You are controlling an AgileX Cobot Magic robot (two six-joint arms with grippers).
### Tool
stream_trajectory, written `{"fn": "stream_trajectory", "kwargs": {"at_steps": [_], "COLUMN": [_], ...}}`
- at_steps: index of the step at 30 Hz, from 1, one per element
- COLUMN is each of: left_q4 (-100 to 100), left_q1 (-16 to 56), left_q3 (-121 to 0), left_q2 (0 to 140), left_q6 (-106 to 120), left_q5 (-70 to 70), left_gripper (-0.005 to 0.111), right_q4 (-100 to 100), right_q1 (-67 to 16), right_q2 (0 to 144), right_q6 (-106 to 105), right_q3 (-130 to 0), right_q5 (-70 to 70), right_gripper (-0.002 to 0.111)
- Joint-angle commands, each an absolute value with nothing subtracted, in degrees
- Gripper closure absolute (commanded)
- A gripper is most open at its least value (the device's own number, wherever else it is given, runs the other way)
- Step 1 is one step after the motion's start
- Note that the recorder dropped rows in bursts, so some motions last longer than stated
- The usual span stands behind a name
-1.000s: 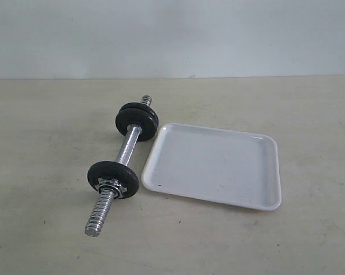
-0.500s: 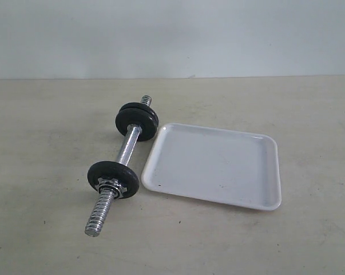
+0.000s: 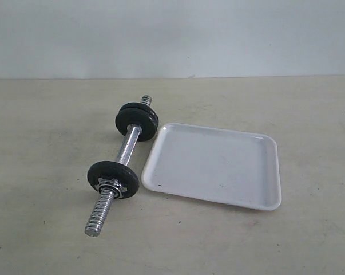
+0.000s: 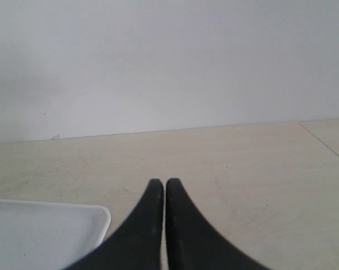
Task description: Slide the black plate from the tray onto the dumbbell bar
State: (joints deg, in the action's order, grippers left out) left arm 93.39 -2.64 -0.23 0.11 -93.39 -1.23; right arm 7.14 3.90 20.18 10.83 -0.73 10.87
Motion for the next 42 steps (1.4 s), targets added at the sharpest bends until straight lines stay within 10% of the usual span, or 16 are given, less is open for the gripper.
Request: {"fn": "stream_trajectory", "kwargs": {"at_steps": [1,22,30,42], "left_q4": [64.0,38.6,-4.4,-3.9], "left_q1": [-2.7,-2.7,-2.7,-5.0], "left_q3": [0.0,0.0,0.0,0.0], "left_q2": [0.0,0.0,0.0,0.0], "left_q6": [-64.3,-34.6,15.9,13.0], "left_q5": [-5.6,-8.0,-13.5,-16.7], "left_gripper": [0.102,0.102,0.102,0.102], "right_q4": [7.2,7.2,7.2,7.2], "right_q1": [4.0,4.0,4.0,4.0], "right_q2": [19.9,19.9,19.9,19.9], "right_q6": [10.8,10.8,10.8,10.8], "right_q3": [-0.5,-0.5,-0.6,-0.6], "right_q5": [10.9,10.9,12.3,12.2], "right_gripper": [0.109,0.109,0.109,0.109]}}
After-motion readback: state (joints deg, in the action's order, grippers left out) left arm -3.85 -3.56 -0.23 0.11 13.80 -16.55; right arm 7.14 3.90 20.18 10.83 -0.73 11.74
